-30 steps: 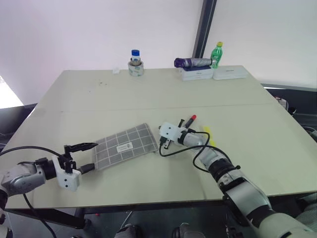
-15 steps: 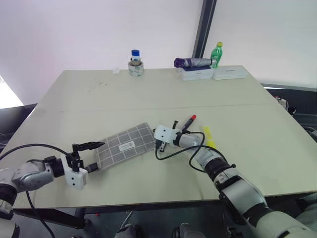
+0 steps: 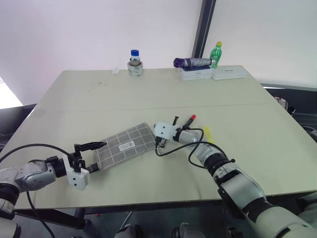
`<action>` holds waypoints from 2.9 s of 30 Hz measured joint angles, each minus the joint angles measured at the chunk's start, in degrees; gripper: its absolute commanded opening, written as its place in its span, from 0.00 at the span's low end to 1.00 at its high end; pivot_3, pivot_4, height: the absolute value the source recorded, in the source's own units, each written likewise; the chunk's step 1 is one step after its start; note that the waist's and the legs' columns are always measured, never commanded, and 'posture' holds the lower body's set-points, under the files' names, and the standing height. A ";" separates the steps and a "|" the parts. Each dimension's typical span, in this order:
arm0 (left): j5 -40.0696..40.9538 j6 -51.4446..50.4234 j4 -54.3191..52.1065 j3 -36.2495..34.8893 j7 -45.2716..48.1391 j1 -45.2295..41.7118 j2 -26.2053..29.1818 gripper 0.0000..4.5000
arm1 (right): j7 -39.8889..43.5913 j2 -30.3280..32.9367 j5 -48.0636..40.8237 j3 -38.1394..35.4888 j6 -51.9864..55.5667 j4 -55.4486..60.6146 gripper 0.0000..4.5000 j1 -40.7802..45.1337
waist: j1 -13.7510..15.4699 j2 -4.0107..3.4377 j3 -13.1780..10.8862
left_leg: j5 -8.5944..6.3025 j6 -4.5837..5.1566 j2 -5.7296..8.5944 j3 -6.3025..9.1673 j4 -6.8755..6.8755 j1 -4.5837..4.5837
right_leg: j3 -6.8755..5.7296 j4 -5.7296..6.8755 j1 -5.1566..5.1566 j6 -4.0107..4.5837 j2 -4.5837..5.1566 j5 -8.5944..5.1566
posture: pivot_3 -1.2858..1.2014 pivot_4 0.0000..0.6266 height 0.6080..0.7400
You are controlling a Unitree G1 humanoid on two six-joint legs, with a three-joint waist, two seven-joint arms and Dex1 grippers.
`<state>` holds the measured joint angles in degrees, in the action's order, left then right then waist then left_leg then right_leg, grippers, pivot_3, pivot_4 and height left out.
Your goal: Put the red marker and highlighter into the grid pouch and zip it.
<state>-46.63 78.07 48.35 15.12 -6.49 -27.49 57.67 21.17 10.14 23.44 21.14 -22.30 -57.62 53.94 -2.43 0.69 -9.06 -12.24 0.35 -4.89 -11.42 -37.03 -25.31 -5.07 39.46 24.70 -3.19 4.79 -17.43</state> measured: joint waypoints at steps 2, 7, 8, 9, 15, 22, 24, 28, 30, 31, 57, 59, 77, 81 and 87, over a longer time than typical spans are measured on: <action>-0.22 -0.06 -0.07 0.00 -0.18 -0.11 -0.36 1.00 | 0.44 -1.03 0.01 0.49 -0.36 0.00 0.00 -0.23 | 0.08 -0.02 0.01 | 0.00 0.00 0.00 0.00 0.00 0.00 | 0.00 0.00 0.00 0.00 0.00 0.00 | 0.52 0.24 0.98; -0.36 -0.12 -0.12 0.00 -0.39 -0.15 -0.75 1.00 | 1.08 -1.74 -0.04 0.72 -0.59 0.00 0.00 -0.44 | 0.15 -0.01 0.01 | 0.00 0.00 0.00 0.01 -0.01 0.00 | 0.00 0.00 -0.01 0.00 0.02 0.00 | 0.52 0.24 0.98; -0.42 -0.13 -0.13 0.00 -0.51 -0.15 -0.84 1.00 | 1.26 -1.73 -0.07 0.71 -0.61 0.00 0.00 -0.44 | 0.15 -0.02 0.01 | 0.00 0.00 0.00 0.01 -0.01 0.00 | 0.00 0.01 -0.01 0.00 0.02 0.00 | 0.52 0.24 0.98; -0.49 -0.15 -0.16 0.01 -0.66 -0.14 -0.93 1.00 | 1.42 -1.73 -0.10 0.70 -0.65 0.01 0.00 -0.44 | 0.15 -0.02 0.02 | 0.00 0.00 0.00 0.01 -0.01 0.01 | 0.00 0.01 -0.01 0.00 0.01 0.00 | 0.52 0.24 0.98; 0.31 0.22 0.79 1.52 0.77 -0.46 -1.81 0.70 | 0.70 -1.60 -0.06 0.44 -0.48 0.00 0.00 -0.43 | 0.14 -0.03 0.02 | 0.00 0.00 0.01 0.00 -0.02 0.01 | 0.00 0.01 -0.02 0.00 0.02 0.00 | 0.52 0.24 0.98; 1.80 1.60 0.37 3.15 2.72 -1.16 -1.47 0.01 | 0.66 -1.18 -0.06 0.44 -0.46 0.00 0.00 -0.43 | -0.02 -0.37 0.22 | 0.00 0.00 0.01 -0.02 -0.01 0.05 | 0.03 0.01 -0.04 0.00 0.02 0.00 | 0.52 0.24 0.98; 2.42 1.54 0.50 3.22 3.23 -1.00 -1.59 0.01 | 0.69 -0.97 -0.06 0.44 -0.47 0.16 0.00 -0.46 | -0.07 -0.43 0.25 | 0.00 0.00 0.01 -0.03 -0.01 0.06 | 0.04 0.01 -0.04 0.00 0.01 0.00 | 0.52 0.24 0.98; 4.73 1.53 0.48 3.22 4.78 -0.37 -1.59 0.01 | 1.58 0.46 -1.41 -0.67 -0.05 2.66 0.00 -1.32 | -0.11 -0.44 0.25 | 0.00 0.00 0.01 -0.04 -0.01 0.06 | 0.06 0.01 -0.04 -0.01 0.01 0.00 | 0.52 0.24 0.98; 7.40 1.42 0.52 3.21 6.13 0.42 -1.60 0.00 | 4.63 0.71 -4.80 -2.86 2.05 5.68 0.06 -2.64 | -0.11 -0.45 0.25 | 0.00 0.01 0.00 -0.02 -0.01 0.06 | 0.07 0.01 -0.04 -0.01 0.00 -0.01 | 0.52 0.24 0.98; 9.56 1.18 0.51 3.21 7.26 0.97 -1.70 0.00 | 6.97 0.84 -7.41 -4.53 3.98 8.04 0.12 -3.65 | -0.10 -0.44 0.25 | 0.00 0.01 0.00 -0.02 -0.01 0.06 | 0.07 0.01 -0.04 -0.01 -0.01 -0.01 | 0.52 0.24 0.98; 41.01 -17.66 -18.05 -2.68 30.69 15.80 -6.64 0.00 | 12.48 1.08 -27.42 -6.57 48.06 54.41 0.99 -28.88 | 0.02 -0.37 0.28 | -0.06 0.12 0.00 0.55 -0.13 0.02 | 0.00 -0.03 -0.18 -0.02 -0.04 0.00 | 0.52 0.24 0.98; 40.96 -17.71 -18.05 -3.12 31.31 15.89 -6.96 0.00 | 11.10 -0.05 -26.84 -6.64 47.88 52.34 0.99 -28.47 | -0.01 -0.36 0.28 | -0.06 0.12 0.00 0.55 -0.13 0.02 | 0.00 -0.03 -0.18 -0.01 -0.05 0.00 | 0.52 0.24 0.98; 40.27 -21.36 -22.41 -6.94 32.61 18.33 -10.91 0.00 | 12.45 1.95 -19.25 0.36 42.94 50.83 0.01 -25.90 | 0.04 -0.34 0.30 | -0.07 0.13 0.01 0.56 -0.13 0.03 | -0.01 -0.03 -0.20 -0.01 -0.03 -0.01 | 0.52 0.24 0.98; 38.45 -24.86 -24.89 -7.42 32.06 17.67 -13.86 0.00 | 14.09 1.99 -17.08 3.63 41.45 50.99 0.01 -24.70 | 0.06 -0.34 0.30 | -0.06 0.11 0.02 0.56 -0.13 0.03 | -0.02 -0.03 -0.20 -0.01 -0.04 -0.01 | 0.52 0.24 0.98; 35.25 -30.18 -28.10 -7.60 30.00 16.63 -17.68 0.00 | 17.68 2.52 -14.33 7.17 33.99 50.79 0.01 -21.65 | 0.25 -0.33 0.30 | -0.05 0.11 0.03 0.58 -0.16 0.03 | -0.03 -0.03 -0.24 -0.02 -0.04 -0.01 | 0.52 0.24 0.98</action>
<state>-11.38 47.89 20.25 7.51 23.51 -10.86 39.99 38.85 12.67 9.12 28.31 11.69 -6.83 32.30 -2.18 0.35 -8.76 -12.29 0.46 -4.86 -10.84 -37.19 -25.28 -5.11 39.43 24.46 -3.21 4.75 -17.43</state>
